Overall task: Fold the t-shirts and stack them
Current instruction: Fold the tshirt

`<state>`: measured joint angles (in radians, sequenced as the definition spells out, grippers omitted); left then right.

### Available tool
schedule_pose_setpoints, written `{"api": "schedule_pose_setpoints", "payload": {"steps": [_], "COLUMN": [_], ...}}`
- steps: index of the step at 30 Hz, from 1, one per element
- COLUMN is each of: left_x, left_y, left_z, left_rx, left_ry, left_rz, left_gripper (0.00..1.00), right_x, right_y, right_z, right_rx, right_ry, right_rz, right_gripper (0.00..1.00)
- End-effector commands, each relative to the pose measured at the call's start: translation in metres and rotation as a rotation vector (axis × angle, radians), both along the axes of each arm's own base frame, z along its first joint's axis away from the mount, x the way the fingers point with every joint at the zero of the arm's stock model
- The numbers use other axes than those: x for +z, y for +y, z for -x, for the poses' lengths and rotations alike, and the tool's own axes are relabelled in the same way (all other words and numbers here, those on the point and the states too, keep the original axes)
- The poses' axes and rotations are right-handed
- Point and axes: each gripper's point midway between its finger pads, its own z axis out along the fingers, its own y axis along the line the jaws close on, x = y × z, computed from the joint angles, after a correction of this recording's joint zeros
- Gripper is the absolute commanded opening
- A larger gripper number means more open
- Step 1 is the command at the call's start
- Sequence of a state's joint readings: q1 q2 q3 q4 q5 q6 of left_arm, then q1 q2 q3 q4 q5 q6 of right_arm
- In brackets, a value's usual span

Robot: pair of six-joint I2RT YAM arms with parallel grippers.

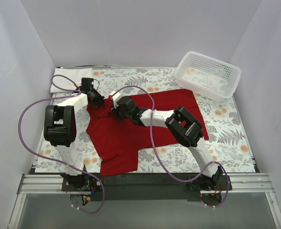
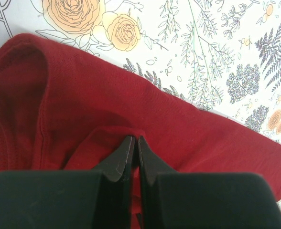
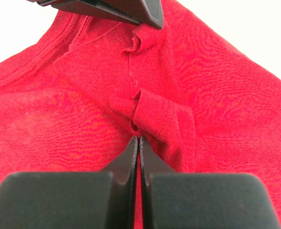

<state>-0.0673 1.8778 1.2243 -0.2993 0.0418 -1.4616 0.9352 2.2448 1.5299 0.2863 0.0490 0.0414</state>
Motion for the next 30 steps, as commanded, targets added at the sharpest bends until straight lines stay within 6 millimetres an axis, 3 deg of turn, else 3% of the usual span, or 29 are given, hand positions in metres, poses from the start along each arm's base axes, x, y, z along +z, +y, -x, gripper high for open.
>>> {"api": "schedule_pose_setpoints", "payload": {"steps": [1, 8, 9, 17, 18, 22, 24, 30], "left_x": [0.012, 0.034, 0.045, 0.08, 0.082, 0.073, 0.078, 0.059], "left_y": [0.002, 0.015, 0.016, 0.013, 0.011, 0.002, -0.002, -0.01], "left_z": [-0.002, 0.016, 0.02, 0.069, 0.074, 0.111, 0.123, 0.157], "left_rx": [-0.002, 0.055, 0.062, 0.085, 0.084, 0.078, 0.077, 0.089], "left_ry": [-0.025, -0.029, -0.047, -0.085, -0.09, -0.044, -0.055, -0.003], "left_rz": [-0.002, -0.046, -0.045, 0.009, 0.018, 0.063, 0.092, 0.129], "left_gripper": [0.0, 0.0, 0.0, 0.0, 0.0, 0.0, 0.0, 0.0], "right_x": [0.026, 0.057, 0.059, 0.071, 0.065, 0.063, 0.059, 0.055], "right_y": [0.005, -0.01, -0.01, -0.035, -0.039, -0.047, -0.051, -0.066], "right_z": [-0.003, 0.01, 0.016, 0.042, 0.045, 0.055, 0.058, 0.064], "right_rx": [0.009, 0.049, 0.078, 0.172, 0.183, 0.23, 0.243, 0.283], "right_ry": [-0.024, -0.063, -0.055, -0.063, -0.059, -0.043, -0.038, -0.015], "right_rz": [-0.052, -0.061, -0.068, -0.041, -0.025, -0.015, -0.003, 0.015], "right_gripper": [0.01, 0.01, 0.01, 0.01, 0.01, 0.01, 0.01, 0.01]}}
